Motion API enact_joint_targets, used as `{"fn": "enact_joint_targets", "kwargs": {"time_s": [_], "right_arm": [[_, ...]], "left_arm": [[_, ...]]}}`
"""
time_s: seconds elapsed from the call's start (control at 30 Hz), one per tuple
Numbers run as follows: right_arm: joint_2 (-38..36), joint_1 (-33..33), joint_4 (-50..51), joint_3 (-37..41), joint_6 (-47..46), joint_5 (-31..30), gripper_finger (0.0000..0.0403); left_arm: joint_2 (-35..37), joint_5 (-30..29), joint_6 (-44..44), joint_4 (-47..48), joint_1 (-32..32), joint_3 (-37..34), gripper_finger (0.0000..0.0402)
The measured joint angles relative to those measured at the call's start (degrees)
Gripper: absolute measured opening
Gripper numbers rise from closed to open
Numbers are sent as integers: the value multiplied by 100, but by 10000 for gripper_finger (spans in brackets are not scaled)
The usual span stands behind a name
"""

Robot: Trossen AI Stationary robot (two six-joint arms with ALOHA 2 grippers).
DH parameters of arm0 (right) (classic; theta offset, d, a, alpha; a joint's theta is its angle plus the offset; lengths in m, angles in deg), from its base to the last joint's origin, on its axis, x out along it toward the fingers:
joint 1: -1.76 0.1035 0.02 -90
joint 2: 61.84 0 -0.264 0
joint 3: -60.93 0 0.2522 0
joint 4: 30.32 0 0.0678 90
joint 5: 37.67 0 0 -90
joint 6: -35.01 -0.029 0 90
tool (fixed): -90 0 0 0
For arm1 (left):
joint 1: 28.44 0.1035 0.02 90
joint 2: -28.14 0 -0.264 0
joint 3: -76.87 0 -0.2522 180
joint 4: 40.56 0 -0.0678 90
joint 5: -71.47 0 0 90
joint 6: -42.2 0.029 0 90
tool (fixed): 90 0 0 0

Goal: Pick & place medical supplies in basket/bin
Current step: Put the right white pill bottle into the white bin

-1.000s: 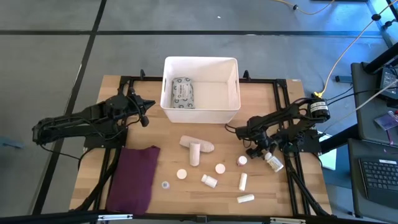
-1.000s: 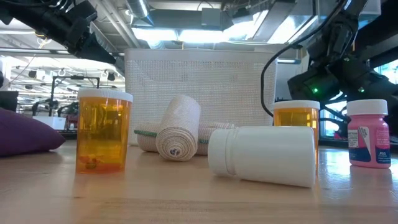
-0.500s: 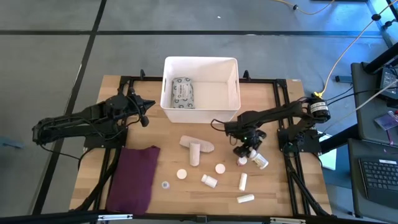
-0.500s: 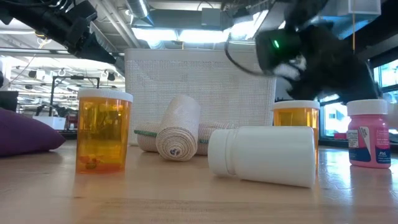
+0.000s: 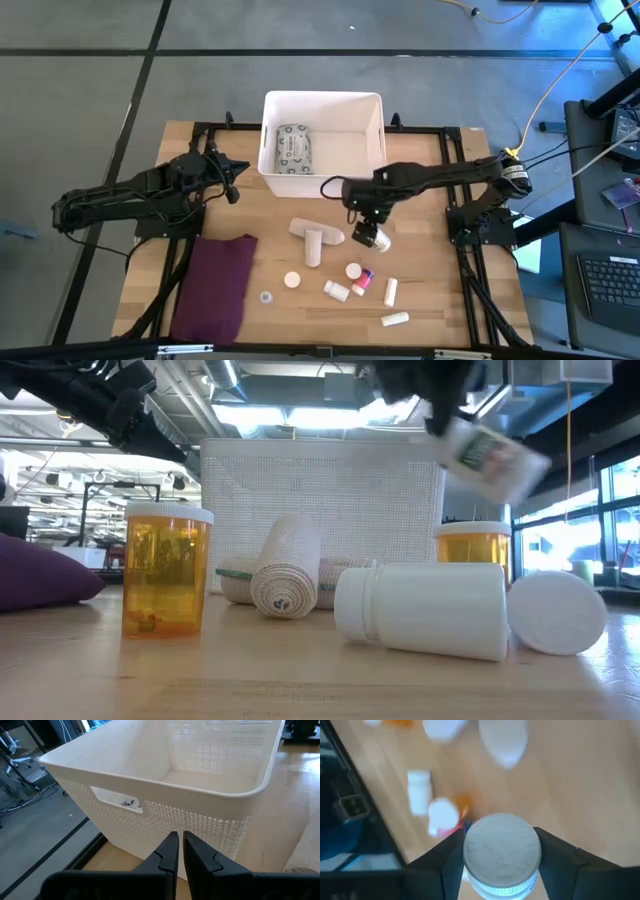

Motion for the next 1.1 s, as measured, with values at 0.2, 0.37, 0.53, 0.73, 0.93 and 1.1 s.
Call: {"fn": "enact_joint_targets", "kwargs": {"time_s": [0.2,0.37,0.53,0.73,0.93,1.1], "right_arm": [[0,-26,-754,-836,1039,-491,208],[0,-41,-1561,-1502,2014,-476,208],[0,-156,-2256,-1964,2934,-984,209],[32,-645,-3163,-2032,3785,-2240,209],[342,-1508,-3286,-1977,3429,-1928,209],[663,-1968,-3503,-1480,3438,-1873,210]], "left_arm": [[0,0,0,2,0,0,16],[0,-1,0,27,-1,0,17],[0,0,0,46,-2,0,15],[0,0,0,48,-1,0,12],[0,6,0,59,0,0,17],[0,9,0,103,-1,0,15]]}}
